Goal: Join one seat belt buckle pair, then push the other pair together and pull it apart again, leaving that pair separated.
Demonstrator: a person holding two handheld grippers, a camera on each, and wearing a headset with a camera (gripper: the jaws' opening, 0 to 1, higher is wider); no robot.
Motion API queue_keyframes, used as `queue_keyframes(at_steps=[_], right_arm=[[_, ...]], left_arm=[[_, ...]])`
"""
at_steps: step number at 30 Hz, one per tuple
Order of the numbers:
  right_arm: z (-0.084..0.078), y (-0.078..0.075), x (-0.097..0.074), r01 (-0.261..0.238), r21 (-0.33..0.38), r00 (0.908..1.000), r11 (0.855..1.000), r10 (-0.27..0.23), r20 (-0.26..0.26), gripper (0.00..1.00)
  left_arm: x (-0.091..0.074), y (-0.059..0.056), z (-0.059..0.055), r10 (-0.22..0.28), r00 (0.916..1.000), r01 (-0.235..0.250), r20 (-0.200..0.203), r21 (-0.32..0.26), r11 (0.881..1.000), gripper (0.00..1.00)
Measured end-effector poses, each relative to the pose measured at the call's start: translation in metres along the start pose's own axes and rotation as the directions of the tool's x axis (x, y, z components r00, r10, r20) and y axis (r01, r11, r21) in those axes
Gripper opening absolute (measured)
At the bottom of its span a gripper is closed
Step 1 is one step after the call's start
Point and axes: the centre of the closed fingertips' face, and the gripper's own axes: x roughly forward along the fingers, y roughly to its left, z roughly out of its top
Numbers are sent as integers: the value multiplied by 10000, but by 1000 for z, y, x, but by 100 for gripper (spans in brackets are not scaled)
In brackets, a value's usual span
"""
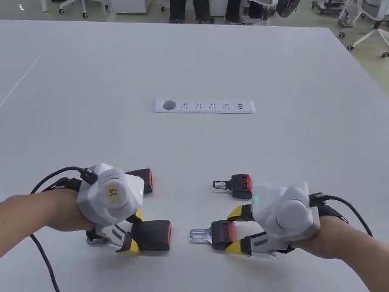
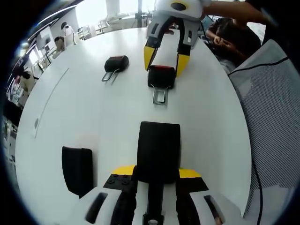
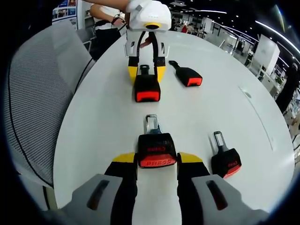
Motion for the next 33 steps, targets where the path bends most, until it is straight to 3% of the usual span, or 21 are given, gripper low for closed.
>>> queue_keyframes(at_steps=[33], right_arm=[[25, 3, 21, -271, -247, 9994, 9993, 277, 217, 30]], left_arm=[[0, 1, -1, -98, 9999, 99, -116, 33, 9999, 32]])
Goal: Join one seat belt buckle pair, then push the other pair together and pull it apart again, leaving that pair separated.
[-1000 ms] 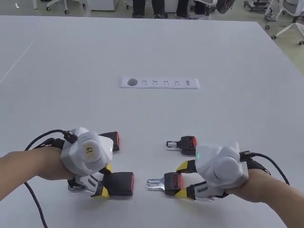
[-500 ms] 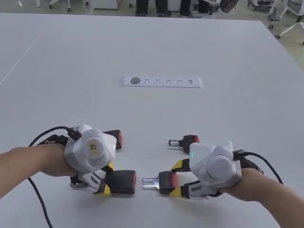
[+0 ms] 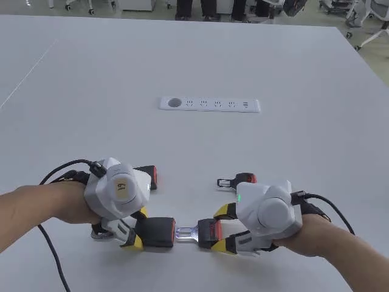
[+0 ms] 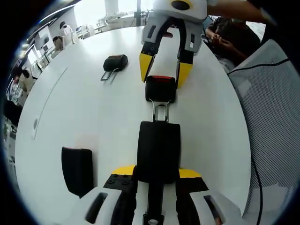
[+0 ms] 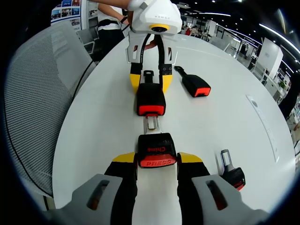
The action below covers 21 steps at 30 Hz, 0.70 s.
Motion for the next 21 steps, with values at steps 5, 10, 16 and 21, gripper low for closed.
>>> queue_keyframes(at_steps=[5, 10, 16, 21], right_arm=[[3, 0, 3, -35, -28, 10000, 10000, 35, 29, 30], [5, 1, 3, -56, -49, 10000, 10000, 56, 13, 30], [7, 1, 3, -48, -14, 10000, 10000, 48, 87, 30], [10, 3, 6, -88, 10, 9998, 10000, 88, 175, 30]], left_arm=[[0, 0, 1, 15, 10000, -14, 46, -40, 10000, 32], [0, 0, 1, 15, 10000, -15, 36, -7, 10000, 32], [0, 0, 1, -7, 10000, 7, -4, -11, 10000, 32], [0, 0, 1, -6, 10000, 6, -26, 10, 10000, 32]])
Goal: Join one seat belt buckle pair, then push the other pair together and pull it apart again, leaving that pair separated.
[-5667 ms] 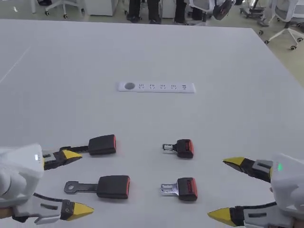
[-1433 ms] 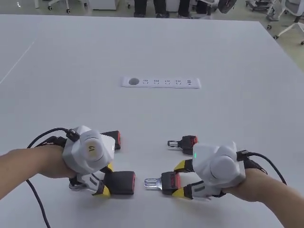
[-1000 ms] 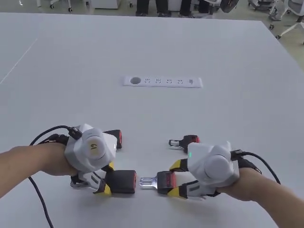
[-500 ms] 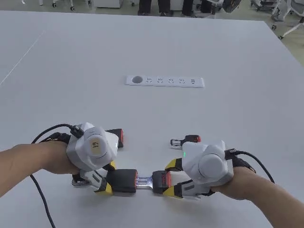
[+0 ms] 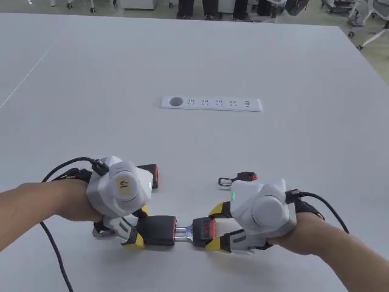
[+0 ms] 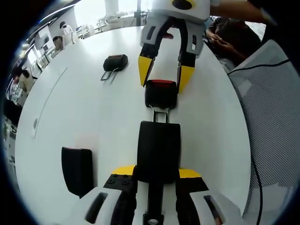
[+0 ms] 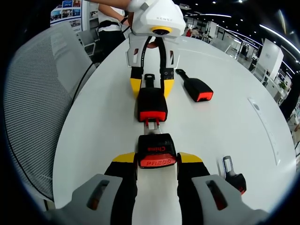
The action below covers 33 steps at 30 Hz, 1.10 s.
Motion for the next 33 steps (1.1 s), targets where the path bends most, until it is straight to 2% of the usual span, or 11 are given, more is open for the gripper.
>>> queue_keyframes(at_steps=[11, 16, 25, 30, 33], right_arm=[[3, 1, 3, 5, 182, 9999, 9998, -8, 162, 30], [6, 1, 5, 63, 346, 9995, 9994, -74, 307, 30], [5, 2, 6, 129, 88, 9994, 9999, -132, 334, 29], [6, 2, 6, 135, 292, 9991, 9995, -147, 410, 29], [6, 3, 6, 131, 344, 9989, 9993, -146, 444, 29]], left_arm=[[0, -1, 0, 27, 10000, -27, -30, -22, 10000, 32], [0, -1, 0, 58, 10000, -57, 80, -137, 9999, 31], [0, -1, 0, 55, 10000, -55, 31, -17, 10000, 31], [0, 0, -1, 195, 9993, -186, 326, -281, 9994, 31], [0, 0, 0, 205, 9991, -194, 366, -306, 9993, 31]])
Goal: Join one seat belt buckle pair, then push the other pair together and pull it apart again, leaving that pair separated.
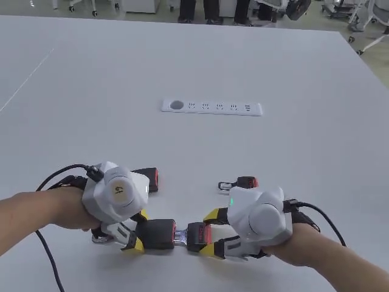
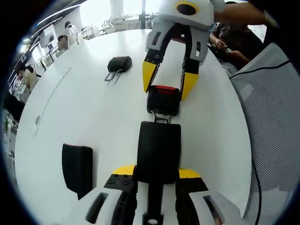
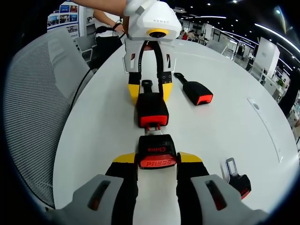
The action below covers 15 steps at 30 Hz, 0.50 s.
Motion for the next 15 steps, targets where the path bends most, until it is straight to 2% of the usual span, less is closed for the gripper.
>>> queue_keyframes(at_steps=[6, 15], right_arm=[[1, 0, 4, -34, -120, 10000, 9999, 34, -20, 28], [4, -1, 6, 54, 90, 10000, 9999, -53, -76, 28]], left_arm=[[0, -1, -1, -158, 9997, 163, -170, 322, 9993, 31], [0, 0, -1, -129, 9999, 130, -62, 214, 9997, 30]])
